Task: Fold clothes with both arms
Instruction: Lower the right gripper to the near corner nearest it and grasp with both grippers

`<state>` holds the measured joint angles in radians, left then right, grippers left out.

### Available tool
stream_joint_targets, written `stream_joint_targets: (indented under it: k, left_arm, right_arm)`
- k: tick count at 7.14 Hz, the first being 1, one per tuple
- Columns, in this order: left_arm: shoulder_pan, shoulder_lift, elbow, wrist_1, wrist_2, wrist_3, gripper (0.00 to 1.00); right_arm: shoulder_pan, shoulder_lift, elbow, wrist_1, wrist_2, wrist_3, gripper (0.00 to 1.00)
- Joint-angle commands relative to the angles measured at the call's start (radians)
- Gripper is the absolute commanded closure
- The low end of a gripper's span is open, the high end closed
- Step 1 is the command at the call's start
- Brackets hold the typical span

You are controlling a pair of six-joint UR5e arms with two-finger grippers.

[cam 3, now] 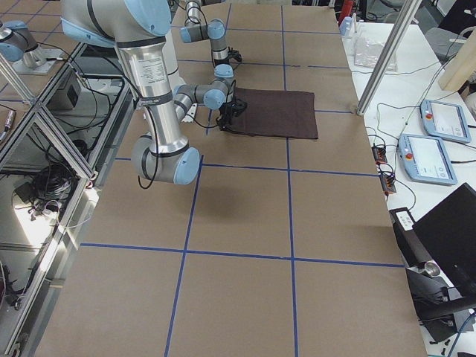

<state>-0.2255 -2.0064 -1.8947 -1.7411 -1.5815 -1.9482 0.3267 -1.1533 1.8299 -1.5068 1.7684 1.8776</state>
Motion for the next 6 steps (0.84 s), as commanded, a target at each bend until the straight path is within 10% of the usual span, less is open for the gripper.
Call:
stream_joint_targets:
  k: [1,6]
  left_arm:
    - [0.002,0.000,0.000,-0.002,0.000,0.000,1.00]
    - [0.002,0.001,-0.003,0.000,0.000,0.000,1.00]
  right_arm:
    - [0.002,0.007,-0.004,-0.003,-0.003,0.000,1.00]
    - [0.011,0.026,0.003,-0.003,-0.006,0.003,1.00]
